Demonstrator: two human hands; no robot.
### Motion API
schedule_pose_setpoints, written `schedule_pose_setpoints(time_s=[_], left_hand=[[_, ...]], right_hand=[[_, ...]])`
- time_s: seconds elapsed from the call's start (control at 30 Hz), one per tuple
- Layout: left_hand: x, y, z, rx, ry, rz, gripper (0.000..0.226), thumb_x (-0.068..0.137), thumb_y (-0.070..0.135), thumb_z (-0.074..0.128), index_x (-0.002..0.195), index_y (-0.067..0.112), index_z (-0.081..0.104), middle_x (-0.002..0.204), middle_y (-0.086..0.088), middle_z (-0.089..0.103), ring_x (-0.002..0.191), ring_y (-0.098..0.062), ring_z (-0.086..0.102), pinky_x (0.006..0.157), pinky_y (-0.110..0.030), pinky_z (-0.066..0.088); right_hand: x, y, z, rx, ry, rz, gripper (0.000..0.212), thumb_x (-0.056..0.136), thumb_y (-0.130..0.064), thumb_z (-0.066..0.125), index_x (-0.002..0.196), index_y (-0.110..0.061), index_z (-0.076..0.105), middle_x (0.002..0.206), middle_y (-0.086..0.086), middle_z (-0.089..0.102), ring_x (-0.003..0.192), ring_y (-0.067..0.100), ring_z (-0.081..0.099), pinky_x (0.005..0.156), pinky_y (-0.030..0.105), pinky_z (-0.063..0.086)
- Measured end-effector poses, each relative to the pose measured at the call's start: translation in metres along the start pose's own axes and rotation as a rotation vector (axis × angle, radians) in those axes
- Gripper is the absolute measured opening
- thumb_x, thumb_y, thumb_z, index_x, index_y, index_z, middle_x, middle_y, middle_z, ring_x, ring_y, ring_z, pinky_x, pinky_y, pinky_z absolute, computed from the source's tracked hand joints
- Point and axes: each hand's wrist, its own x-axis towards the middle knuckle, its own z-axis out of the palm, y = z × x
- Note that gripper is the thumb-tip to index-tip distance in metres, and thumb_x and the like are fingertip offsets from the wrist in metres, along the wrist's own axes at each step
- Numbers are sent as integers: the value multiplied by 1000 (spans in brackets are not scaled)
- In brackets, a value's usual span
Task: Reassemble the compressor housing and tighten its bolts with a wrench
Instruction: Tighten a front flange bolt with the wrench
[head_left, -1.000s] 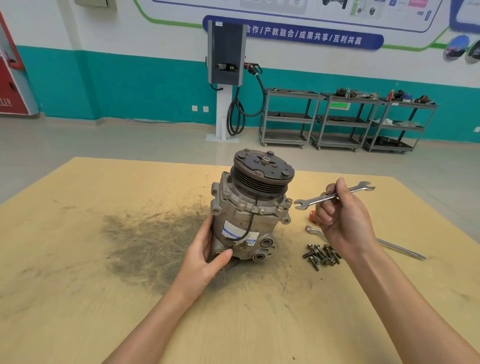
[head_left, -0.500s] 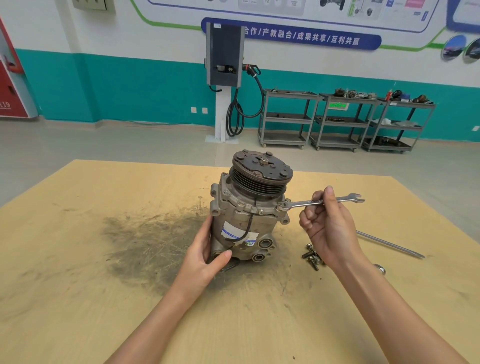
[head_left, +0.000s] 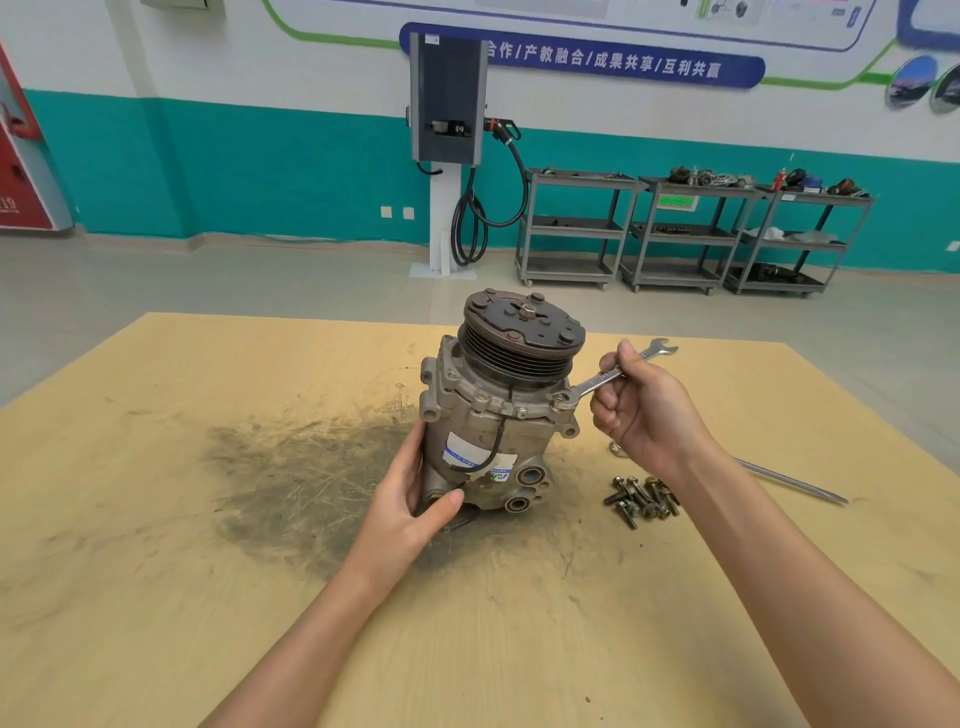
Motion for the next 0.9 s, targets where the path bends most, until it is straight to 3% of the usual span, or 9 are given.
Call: schedule_pose_setpoints(time_s=[0.13, 0.4, 0.47, 0.6, 0.73, 0.9], left_hand=[[1, -1, -1, 2, 0, 1, 79, 86, -5, 70, 139, 39, 32, 142, 30, 44, 134, 13, 43, 108, -10, 37], [0, 4, 1, -14, 3, -6, 80, 78, 8, 68, 143, 34, 28, 145, 26, 42, 135, 12, 41, 110, -11, 35], [0, 4, 0, -3, 0, -9, 84, 84, 1, 71, 148, 29, 23, 146, 25, 41, 134, 15, 41, 108, -9, 36], [0, 2, 1, 11, 3, -15, 80, 90, -15, 59, 146, 29, 23, 145, 23, 41, 131, 18, 42, 105, -7, 36], [0, 1, 1, 11, 9, -7, 79, 90, -15, 59, 144, 31, 26, 144, 26, 42, 131, 17, 43, 105, -8, 37], [0, 1, 1, 0, 14, -7, 78, 90, -15, 58, 143, 32, 26, 144, 25, 42, 131, 17, 43, 104, -7, 38]], right_hand=[[0, 1, 3, -46, 6, -50, 37, 104, -32, 38, 76, -13, 53, 46, 2, 47, 39, 13, 42, 38, 20, 37], [-41, 43, 12, -55, 247, -577, 32, 98, -40, 45, 81, -13, 49, 46, 2, 54, 40, 16, 49, 42, 20, 39], [-50, 48, 14, -75, 251, -643, 31, 95, -42, 48, 82, -13, 49, 49, 1, 56, 43, 16, 52, 45, 21, 41], [-57, 47, 18, -139, 230, -739, 23, 97, -31, 51, 80, -16, 52, 54, 2, 60, 49, 20, 57, 50, 24, 45], [-57, 37, 22, -105, 238, -730, 29, 96, -39, 48, 82, -14, 51, 55, 3, 62, 49, 19, 59, 49, 22, 45], [-42, 23, 12, -26, 256, -508, 41, 101, -44, 35, 80, -11, 49, 49, 4, 57, 43, 16, 54, 41, 20, 40]])
